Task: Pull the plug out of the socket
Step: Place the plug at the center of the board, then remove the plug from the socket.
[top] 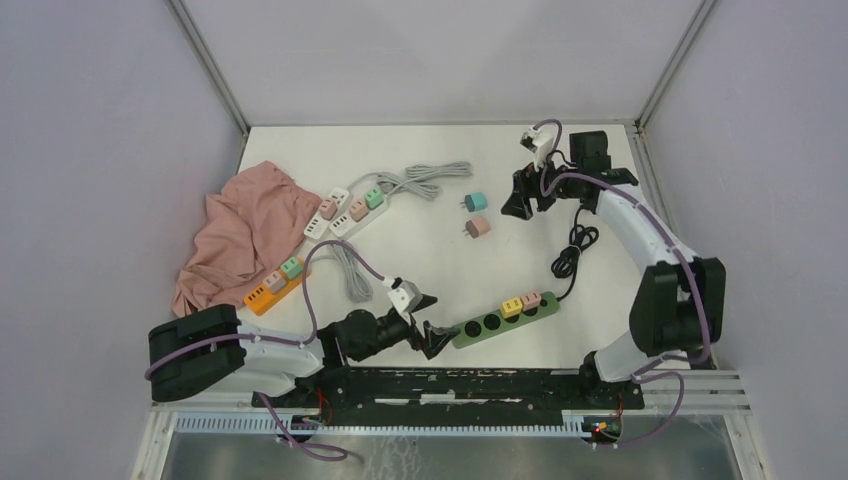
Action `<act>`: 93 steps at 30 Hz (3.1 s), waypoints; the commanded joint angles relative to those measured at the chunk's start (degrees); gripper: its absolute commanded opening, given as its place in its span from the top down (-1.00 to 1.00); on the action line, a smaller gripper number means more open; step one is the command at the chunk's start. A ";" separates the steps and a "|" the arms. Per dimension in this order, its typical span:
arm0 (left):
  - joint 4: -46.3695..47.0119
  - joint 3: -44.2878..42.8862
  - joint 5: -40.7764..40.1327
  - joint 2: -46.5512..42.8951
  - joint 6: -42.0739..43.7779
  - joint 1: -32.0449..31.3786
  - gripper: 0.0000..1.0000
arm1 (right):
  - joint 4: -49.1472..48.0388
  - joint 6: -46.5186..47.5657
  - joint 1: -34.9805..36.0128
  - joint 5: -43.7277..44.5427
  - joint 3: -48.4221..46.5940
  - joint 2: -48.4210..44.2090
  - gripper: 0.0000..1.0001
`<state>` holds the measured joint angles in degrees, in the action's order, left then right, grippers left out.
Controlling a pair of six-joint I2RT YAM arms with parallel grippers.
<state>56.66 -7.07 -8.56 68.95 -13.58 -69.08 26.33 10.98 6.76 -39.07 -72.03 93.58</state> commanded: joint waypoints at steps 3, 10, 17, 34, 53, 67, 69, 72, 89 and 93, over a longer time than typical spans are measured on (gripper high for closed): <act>9.92 0.88 -0.40 -1.05 -7.78 0.39 -0.99 | 12.51 20.77 0.48 -12.80 5.12 -16.20 -0.68; 7.85 -1.83 2.80 -0.39 -11.06 0.35 -0.99 | 22.79 32.03 0.44 -22.96 9.97 -24.80 -0.99; 8.65 -1.95 4.00 -2.65 -13.28 0.43 -1.00 | 39.15 54.41 0.43 -23.39 11.31 -27.33 -0.99; 9.81 -0.65 6.89 -0.33 -5.33 0.31 -0.99 | 38.11 74.97 7.87 -11.15 21.45 -24.72 -0.94; 8.36 -3.03 8.83 2.22 4.69 0.33 -0.93 | 27.13 66.94 21.67 5.66 22.63 -16.43 0.05; 14.40 -6.23 7.48 17.64 14.60 -0.04 -0.99 | 23.95 62.80 26.90 -4.31 24.63 -21.87 1.00; 17.32 -6.95 6.31 20.85 15.42 -0.06 -0.99 | 22.04 60.51 27.76 -4.74 24.51 -22.28 1.00; 18.68 -8.46 6.64 23.66 15.20 -0.37 -0.99 | 20.02 57.23 28.92 -3.77 24.14 -21.83 1.00; 14.63 -9.09 4.00 26.19 17.47 -3.12 -0.96 | 18.07 54.98 30.95 -0.14 23.95 -19.49 1.00; 16.75 -8.67 4.04 28.10 18.29 -3.32 -0.96 | 17.37 54.37 30.99 -1.18 24.28 -19.64 1.00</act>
<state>67.75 -16.25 -3.03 96.18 0.08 -71.79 46.19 66.41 37.41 -37.28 -47.00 74.48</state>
